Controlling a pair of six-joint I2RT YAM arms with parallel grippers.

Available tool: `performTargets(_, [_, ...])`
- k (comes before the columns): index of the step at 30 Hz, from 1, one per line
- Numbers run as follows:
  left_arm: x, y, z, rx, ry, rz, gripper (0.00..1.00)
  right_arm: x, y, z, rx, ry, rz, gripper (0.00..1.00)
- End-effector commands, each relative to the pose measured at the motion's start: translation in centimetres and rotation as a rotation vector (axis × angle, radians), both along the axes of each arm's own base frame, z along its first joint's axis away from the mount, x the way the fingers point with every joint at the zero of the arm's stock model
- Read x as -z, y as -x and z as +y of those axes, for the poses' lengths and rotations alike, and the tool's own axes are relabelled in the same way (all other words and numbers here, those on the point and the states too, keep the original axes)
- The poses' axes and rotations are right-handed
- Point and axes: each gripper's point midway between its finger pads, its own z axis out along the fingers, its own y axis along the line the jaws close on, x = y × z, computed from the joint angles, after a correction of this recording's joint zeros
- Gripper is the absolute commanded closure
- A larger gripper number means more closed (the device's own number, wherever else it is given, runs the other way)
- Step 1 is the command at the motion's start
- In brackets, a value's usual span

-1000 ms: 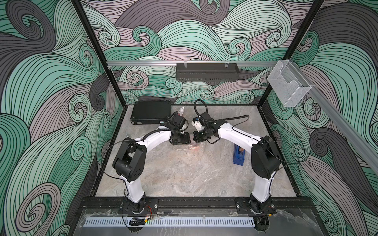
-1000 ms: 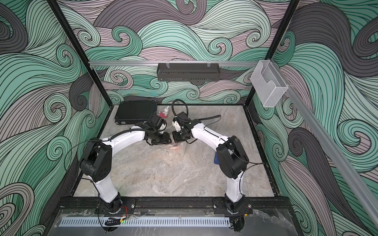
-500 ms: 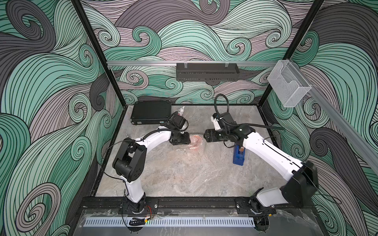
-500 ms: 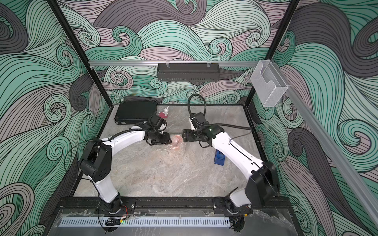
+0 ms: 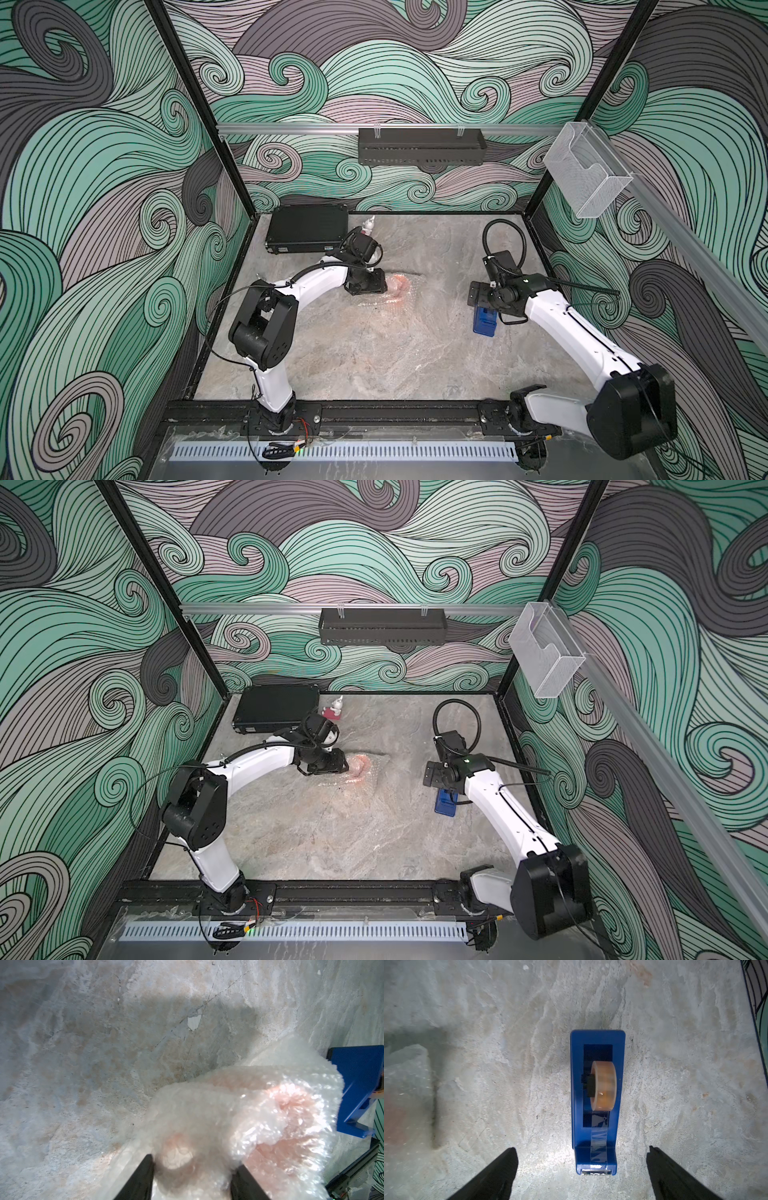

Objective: Wrap mugs in bubble wrap
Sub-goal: Move the Tape Cutter to the center of the board.

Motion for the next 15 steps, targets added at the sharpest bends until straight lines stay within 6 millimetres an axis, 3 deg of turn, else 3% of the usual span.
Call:
performTargets(1, [-0.2, 1.0, -0.4, 0.031, 0.012, 0.012, 0.47, 0.8, -0.9, 0.0, 0.008, -0.012, 0.005, 0.0])
performTargets(4, [-0.3, 1.1, -0.4, 0.032, 0.012, 0.008, 0.47, 1.7, -1.7, 0.1, 0.002, -0.029, 0.011, 0.0])
performTargets(8, [-0.1, 1.1, -0.4, 0.033, 0.01, 0.01, 0.47, 2.9, -2.1, -1.4, 0.041, 0.022, 0.045, 0.0])
performTargets(15, [0.0, 1.1, -0.4, 0.034, 0.012, 0.012, 0.48, 4.5, -3.9, -1.4, 0.001, -0.013, 0.083, 0.13])
